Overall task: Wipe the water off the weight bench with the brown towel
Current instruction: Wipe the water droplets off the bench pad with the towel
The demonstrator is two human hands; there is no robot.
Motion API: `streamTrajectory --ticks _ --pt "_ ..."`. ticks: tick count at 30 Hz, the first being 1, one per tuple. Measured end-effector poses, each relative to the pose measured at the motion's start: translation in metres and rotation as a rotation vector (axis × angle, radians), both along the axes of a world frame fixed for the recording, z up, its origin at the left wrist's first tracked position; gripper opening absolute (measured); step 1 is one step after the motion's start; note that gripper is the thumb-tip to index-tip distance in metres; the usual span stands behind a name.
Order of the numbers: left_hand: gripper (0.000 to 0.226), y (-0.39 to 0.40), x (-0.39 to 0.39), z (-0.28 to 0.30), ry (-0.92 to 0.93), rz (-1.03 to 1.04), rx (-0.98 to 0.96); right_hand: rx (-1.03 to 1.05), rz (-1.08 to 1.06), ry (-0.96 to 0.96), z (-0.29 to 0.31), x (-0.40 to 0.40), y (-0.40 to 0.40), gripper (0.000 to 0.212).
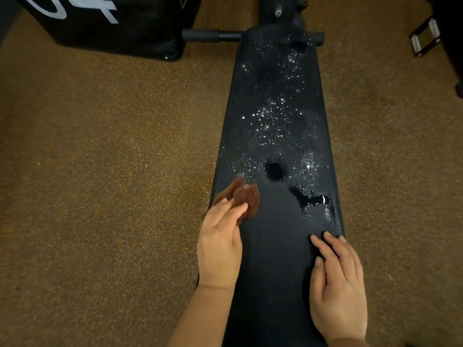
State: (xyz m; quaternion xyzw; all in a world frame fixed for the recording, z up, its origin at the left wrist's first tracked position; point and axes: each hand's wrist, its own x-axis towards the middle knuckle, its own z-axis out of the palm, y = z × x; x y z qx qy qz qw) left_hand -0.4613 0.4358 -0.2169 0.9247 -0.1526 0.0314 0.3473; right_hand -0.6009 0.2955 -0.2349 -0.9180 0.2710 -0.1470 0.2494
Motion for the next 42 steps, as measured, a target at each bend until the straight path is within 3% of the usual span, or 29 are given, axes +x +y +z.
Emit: streamTrajectory --ticks 6,14,19,22,24,28,30,36,40,42 --pt "0.039 -0.041 0.049 -0.003 0.058 0.159 -0.09 -0.003 0.006 -0.018 0.0 0.0 -0.001 0.038" --pt "0.038 -0.023 -0.002 -0.005 0.007 -0.127 -0.084 -0.006 0.001 -0.006 0.0 -0.001 -0.001 0.039" --pt "0.04 -0.07 0.04 -0.006 0.128 0.165 -0.243 -0.014 0.008 -0.022 -0.003 0.0 -0.001 0.039" --pt "0.034 -0.106 -0.011 -0.003 0.163 -0.087 -0.246 -0.031 0.015 0.005 -0.006 -0.003 -0.004 0.04" --pt "0.037 -0.109 -0.04 -0.001 0.184 -0.264 -0.216 -0.03 0.016 0.029 -0.007 -0.005 -0.004 0.042" --pt "0.038 -0.094 -0.017 0.009 0.259 -0.488 -0.151 -0.04 0.009 0.033 -0.008 -0.005 -0.004 0.041" --pt "0.053 -0.078 -0.003 0.022 0.196 -0.609 -0.101 -0.041 0.008 0.023 -0.007 -0.005 -0.004 0.039" --pt "0.055 -0.036 0.005 -0.005 0.13 -0.24 0.281 0.14 -0.088 -0.061 0.001 -0.006 -0.002 0.036" --pt "0.054 -0.039 0.0 -0.017 0.073 -0.234 0.356 0.331 -0.291 -0.225 0.015 0.004 -0.008 0.038" --pt "0.053 -0.04 0.002 -0.018 0.06 -0.235 0.359 0.305 -0.234 -0.174 0.023 0.021 -0.016 0.045"
